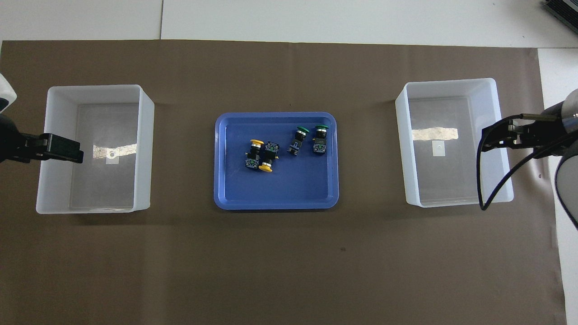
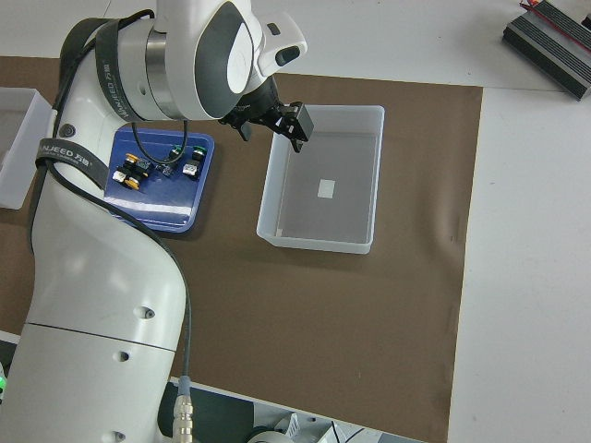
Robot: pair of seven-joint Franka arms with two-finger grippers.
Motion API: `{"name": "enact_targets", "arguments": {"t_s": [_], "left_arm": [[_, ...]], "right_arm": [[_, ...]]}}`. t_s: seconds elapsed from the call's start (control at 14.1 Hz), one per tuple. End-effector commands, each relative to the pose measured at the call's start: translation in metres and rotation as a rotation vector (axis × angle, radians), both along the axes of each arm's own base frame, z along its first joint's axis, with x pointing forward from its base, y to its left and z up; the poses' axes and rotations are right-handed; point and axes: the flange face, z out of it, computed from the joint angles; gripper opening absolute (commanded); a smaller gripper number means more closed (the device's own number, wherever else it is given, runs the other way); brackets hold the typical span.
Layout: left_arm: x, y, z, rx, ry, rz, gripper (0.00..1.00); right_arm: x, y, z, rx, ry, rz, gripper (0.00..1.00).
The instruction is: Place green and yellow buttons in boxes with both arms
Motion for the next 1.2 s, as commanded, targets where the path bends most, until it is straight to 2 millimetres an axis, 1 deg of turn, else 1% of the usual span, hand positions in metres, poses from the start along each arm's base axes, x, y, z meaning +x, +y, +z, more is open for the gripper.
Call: {"name": "enact_targets", "arguments": {"t_s": [0.0, 0.14, 0.21, 0.35, 0.42, 0.49, 0.64, 0.71, 0.78, 0.85, 0.92, 0.99, 1.13], "left_arm": [[-0.014, -0.017, -0.024, -0.002, -0.104, 0.037, 1.00], [-0.011, -0.051, -0.048, -0.023, -0.148, 0.125, 1.00], [-0.007, -0.068, -0.057, -0.033, -0.159, 0.156, 1.00], [0.007, -0.102, -0.081, -0.061, -0.177, 0.193, 1.00], [0.014, -0.122, -0.101, -0.071, -0.173, 0.213, 1.00], [0.021, -0.142, -0.117, -0.089, -0.189, 0.227, 1.00], [0.029, -0.176, -0.151, -0.112, -0.199, 0.220, 1.00], [0.030, -0.187, -0.161, -0.127, -0.212, 0.231, 1.00], [0.033, -0.192, -0.171, -0.136, -0.223, 0.235, 1.00], [0.035, -0.201, -0.186, -0.139, -0.218, 0.225, 1.00], [0.037, -0.217, -0.204, -0.144, -0.217, 0.210, 1.00], [0.034, -0.238, -0.221, -0.147, -0.222, 0.178, 1.00], [0.035, -0.259, -0.244, -0.110, -0.231, 0.106, 1.00]], "right_arm": [[-0.002, 0.000, 0.002, 0.029, 0.000, 0.022, 1.00], [-0.002, 0.000, 0.002, 0.029, -0.001, 0.022, 1.00], [-0.002, 0.000, 0.002, 0.029, 0.000, 0.022, 1.00], [-0.002, 0.000, 0.002, 0.029, -0.001, 0.022, 1.00], [-0.002, 0.000, 0.002, 0.029, -0.001, 0.021, 1.00], [-0.002, 0.000, 0.002, 0.029, 0.000, 0.021, 1.00], [-0.002, 0.000, 0.002, 0.029, 0.000, 0.022, 1.00], [-0.002, 0.000, 0.002, 0.029, 0.000, 0.021, 1.00], [-0.002, 0.000, 0.002, 0.029, 0.000, 0.022, 1.00], [-0.002, 0.000, 0.002, 0.029, 0.000, 0.022, 1.00], [-0.002, 0.000, 0.002, 0.029, 0.000, 0.021, 1.00], [-0.002, 0.000, 0.002, 0.029, 0.000, 0.021, 1.00], [-0.002, 0.000, 0.002, 0.029, 0.000, 0.022, 1.00]]}}
